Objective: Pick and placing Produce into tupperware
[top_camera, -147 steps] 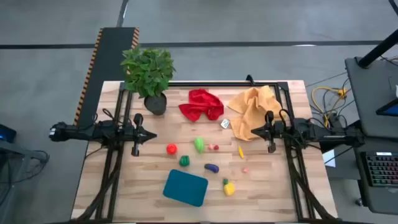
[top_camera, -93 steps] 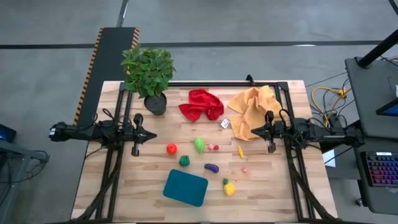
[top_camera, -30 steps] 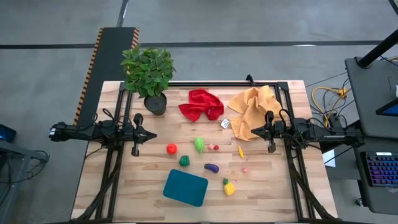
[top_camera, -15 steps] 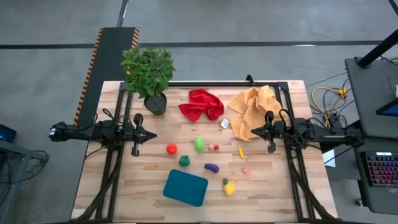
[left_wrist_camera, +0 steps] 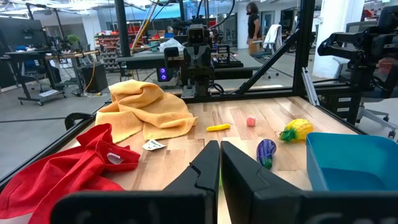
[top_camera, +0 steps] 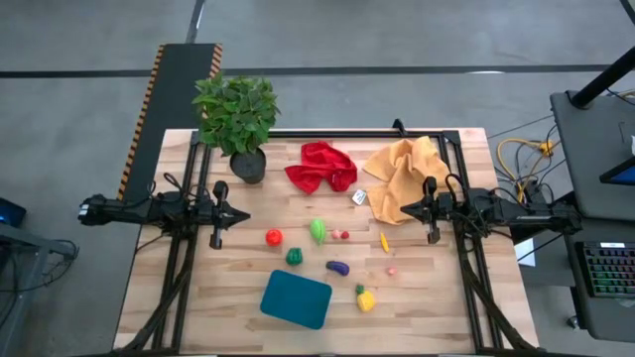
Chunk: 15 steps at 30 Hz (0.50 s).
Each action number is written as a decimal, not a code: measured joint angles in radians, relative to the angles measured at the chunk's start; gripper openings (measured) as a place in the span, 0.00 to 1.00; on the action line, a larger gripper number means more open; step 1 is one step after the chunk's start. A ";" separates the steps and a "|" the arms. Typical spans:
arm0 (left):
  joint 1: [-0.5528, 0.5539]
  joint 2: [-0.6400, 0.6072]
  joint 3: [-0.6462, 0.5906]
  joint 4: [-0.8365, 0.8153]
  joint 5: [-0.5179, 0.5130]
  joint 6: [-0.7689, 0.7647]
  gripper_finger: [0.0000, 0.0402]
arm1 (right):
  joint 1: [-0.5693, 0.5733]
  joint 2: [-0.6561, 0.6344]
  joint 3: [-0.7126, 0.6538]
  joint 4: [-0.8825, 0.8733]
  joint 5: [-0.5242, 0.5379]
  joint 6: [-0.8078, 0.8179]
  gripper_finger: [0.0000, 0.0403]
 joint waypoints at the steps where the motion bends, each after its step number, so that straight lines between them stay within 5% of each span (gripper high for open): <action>1: 0.000 0.000 0.000 0.000 0.000 0.000 0.00 | 0.000 0.000 0.000 0.000 0.000 0.000 0.02; 15: 0.000 0.000 -0.006 0.046 -0.002 0.000 0.00 | 0.000 0.000 0.000 0.000 0.000 0.000 0.02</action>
